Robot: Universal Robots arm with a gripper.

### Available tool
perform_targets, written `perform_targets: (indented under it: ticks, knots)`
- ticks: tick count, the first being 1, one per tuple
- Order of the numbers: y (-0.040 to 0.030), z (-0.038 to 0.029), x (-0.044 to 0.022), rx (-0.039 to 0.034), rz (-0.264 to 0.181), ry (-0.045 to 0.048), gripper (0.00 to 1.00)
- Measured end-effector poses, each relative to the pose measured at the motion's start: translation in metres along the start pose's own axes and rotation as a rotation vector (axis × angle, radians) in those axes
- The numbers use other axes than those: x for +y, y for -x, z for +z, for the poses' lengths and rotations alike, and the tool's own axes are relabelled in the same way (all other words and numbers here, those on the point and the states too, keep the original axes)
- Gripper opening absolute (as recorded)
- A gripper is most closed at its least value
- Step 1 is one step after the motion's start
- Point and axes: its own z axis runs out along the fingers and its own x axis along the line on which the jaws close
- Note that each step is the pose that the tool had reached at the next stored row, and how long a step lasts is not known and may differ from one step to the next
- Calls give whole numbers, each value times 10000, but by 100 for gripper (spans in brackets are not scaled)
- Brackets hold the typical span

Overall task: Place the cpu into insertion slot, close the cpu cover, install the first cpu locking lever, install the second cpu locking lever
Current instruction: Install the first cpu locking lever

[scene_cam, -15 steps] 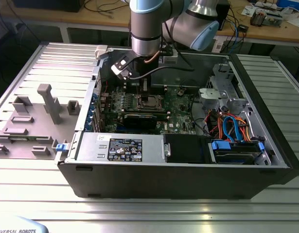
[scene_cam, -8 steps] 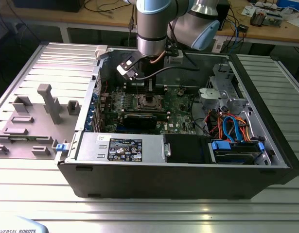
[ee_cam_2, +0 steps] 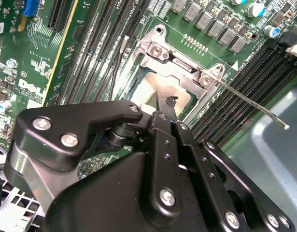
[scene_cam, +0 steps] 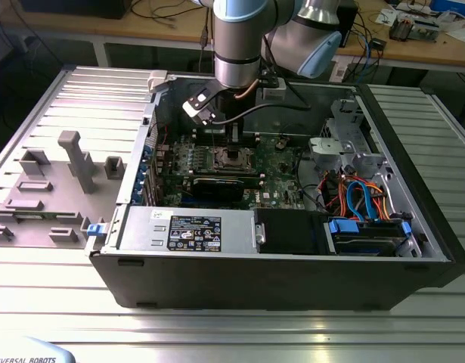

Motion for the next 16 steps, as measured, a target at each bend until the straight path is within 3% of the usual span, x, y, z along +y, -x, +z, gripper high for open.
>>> perform_targets:
  ticks: [9, 11, 16]
  knots:
    - [0, -13, 1, 1, -1, -3, 11]
    - [3, -59, 3, -1, -1, -9, 11]
    - [15, -343, 13, 0, -2, -41, 11]
